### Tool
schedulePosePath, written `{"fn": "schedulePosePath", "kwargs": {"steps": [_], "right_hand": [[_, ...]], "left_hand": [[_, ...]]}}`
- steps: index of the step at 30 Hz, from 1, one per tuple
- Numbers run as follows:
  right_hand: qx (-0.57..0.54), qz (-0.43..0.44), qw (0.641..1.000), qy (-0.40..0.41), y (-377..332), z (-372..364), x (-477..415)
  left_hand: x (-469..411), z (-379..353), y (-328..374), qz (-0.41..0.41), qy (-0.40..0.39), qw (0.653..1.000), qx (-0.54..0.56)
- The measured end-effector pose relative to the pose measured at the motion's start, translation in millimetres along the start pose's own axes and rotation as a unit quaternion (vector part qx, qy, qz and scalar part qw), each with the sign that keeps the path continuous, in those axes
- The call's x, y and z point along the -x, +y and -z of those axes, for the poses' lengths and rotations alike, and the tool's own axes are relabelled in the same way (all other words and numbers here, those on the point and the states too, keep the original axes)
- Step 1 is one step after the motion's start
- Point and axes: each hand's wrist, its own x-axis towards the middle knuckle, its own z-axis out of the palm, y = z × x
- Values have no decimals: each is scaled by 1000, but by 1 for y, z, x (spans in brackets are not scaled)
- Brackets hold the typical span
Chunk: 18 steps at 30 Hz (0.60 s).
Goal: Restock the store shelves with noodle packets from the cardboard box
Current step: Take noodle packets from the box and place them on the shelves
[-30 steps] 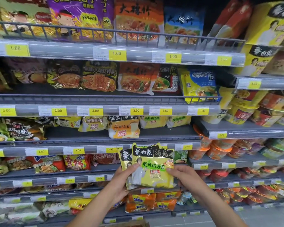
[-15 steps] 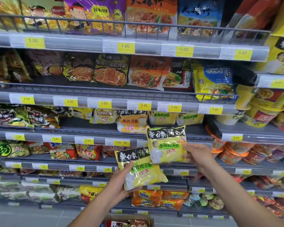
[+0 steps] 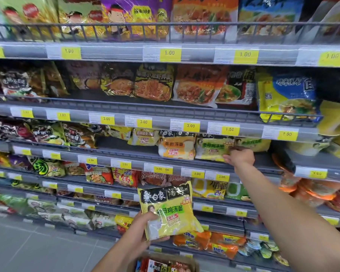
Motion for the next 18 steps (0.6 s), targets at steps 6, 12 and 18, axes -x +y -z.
{"fn": "schedulePosePath", "kwargs": {"steps": [6,12,18], "right_hand": [[-77,-40,991,-101,4,2,0],[111,109,979,-133,13,46,43],[253,59,901,-347,42,80,92]], "left_hand": [[-13,2,1,3,-33,999,17],[-47,-24,7,-6,-42,998,52],[-60,-83,33,-24,-105,994,30]]}}
